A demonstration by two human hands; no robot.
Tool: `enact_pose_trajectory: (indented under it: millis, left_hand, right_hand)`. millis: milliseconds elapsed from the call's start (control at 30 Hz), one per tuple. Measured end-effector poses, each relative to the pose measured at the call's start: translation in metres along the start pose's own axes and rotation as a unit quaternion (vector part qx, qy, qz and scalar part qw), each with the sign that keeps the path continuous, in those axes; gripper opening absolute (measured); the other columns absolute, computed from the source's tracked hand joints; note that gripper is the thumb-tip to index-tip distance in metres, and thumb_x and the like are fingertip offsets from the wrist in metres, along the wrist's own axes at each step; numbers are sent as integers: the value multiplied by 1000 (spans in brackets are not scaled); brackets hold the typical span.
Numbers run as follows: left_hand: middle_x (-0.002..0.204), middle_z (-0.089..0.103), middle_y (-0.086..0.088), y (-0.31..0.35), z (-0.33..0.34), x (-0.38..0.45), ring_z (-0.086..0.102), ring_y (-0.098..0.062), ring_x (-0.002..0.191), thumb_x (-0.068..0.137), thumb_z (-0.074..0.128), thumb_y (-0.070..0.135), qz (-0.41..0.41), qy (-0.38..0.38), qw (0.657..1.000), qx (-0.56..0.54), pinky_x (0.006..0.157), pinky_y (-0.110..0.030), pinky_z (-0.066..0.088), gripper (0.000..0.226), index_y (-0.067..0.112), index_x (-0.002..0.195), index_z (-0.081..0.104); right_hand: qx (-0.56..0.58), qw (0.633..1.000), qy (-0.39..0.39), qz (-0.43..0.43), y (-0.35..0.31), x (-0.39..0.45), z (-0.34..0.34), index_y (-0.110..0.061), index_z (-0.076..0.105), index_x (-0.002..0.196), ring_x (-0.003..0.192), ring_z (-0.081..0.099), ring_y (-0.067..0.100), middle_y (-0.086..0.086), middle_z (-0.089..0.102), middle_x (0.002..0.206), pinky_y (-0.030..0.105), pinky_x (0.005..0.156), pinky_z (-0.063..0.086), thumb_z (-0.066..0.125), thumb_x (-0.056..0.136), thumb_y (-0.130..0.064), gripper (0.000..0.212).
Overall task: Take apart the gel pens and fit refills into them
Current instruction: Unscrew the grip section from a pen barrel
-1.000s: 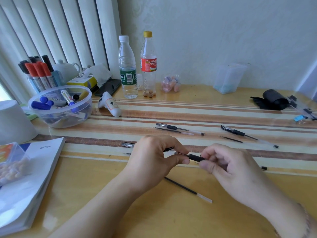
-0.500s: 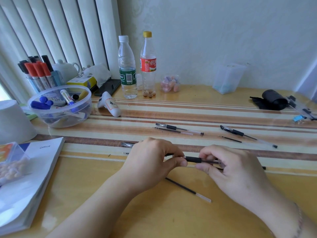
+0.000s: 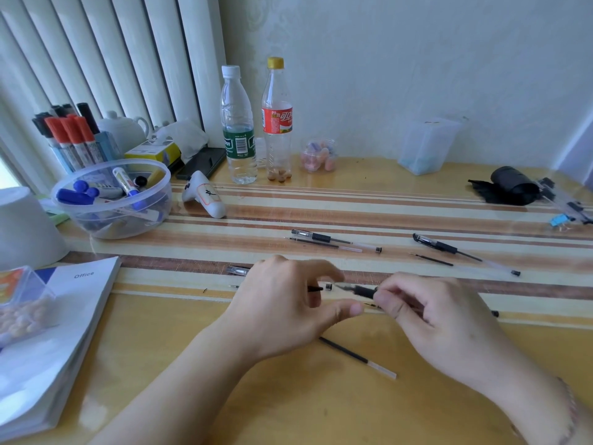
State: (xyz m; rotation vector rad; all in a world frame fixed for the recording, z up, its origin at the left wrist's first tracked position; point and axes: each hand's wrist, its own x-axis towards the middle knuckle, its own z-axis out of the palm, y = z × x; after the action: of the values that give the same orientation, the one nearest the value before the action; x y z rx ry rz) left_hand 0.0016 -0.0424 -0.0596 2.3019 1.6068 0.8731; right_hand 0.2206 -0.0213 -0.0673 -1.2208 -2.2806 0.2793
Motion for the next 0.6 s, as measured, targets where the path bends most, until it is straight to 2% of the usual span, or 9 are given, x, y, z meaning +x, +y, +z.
enact_pose_trajectory:
  millis: [67,100,167,233,300,400,500,600]
  left_hand:
    - [58,58,13,-3,0,1,49,-9,57,95,46,38,-30,-39,994,-93,60,-27,41,17,30,107,56]
    - [60,55,14,-5,-1,1,46,-11,60,99,39,23,-41,-57,989,-132,63,-29,40,16,27,110,50]
    - [72,55,13,-7,0,1,48,-10,69,99,31,10,-31,-67,988,-137,69,-25,40,25,26,114,42]
    - [85,60,12,-8,2,2,53,-8,80,100,34,8,-15,-63,991,-118,69,-16,40,28,28,119,37]
    - [91,65,11,-8,3,3,57,-9,85,100,39,8,-15,-53,990,-129,69,-19,44,30,29,121,36]
    - [93,70,12,-8,2,4,61,-8,89,99,45,10,-14,-43,989,-140,74,-19,47,32,29,124,38]
    - [95,72,13,-6,0,3,62,-2,92,98,50,13,-18,-47,985,-162,77,-11,45,34,31,125,41]
    - [97,73,13,-5,-1,3,63,-1,94,97,52,14,-19,-49,983,-176,81,-17,48,34,31,125,42]
  right_hand:
    - [19,999,25,13,3,0,-3,-36,63,83,56,58,11,-17,63,70,27,47,45,45,84,-58,28]
    - [24,999,36,16,5,0,-4,-37,62,86,59,60,10,-19,65,76,32,51,50,47,83,-57,26]
    - [31,998,56,19,6,0,-5,-38,62,90,69,64,7,-22,65,77,36,58,54,49,82,-55,23]
    - [35,997,67,20,6,0,-6,-39,62,92,78,64,3,-25,66,81,35,63,55,51,82,-53,21]
    - [30,997,61,22,7,0,-6,-41,61,93,80,65,2,-26,66,82,33,63,55,57,83,-47,13]
    - [24,998,51,25,9,0,-5,-39,62,92,79,65,4,-25,67,82,35,63,56,64,83,-36,9]
    - [23,999,34,24,8,0,-5,-40,62,92,82,66,4,-24,68,84,36,65,56,64,84,-38,9]
    - [26,999,24,25,7,0,-5,-40,64,92,84,65,3,-24,68,85,35,67,56,62,83,-40,10]
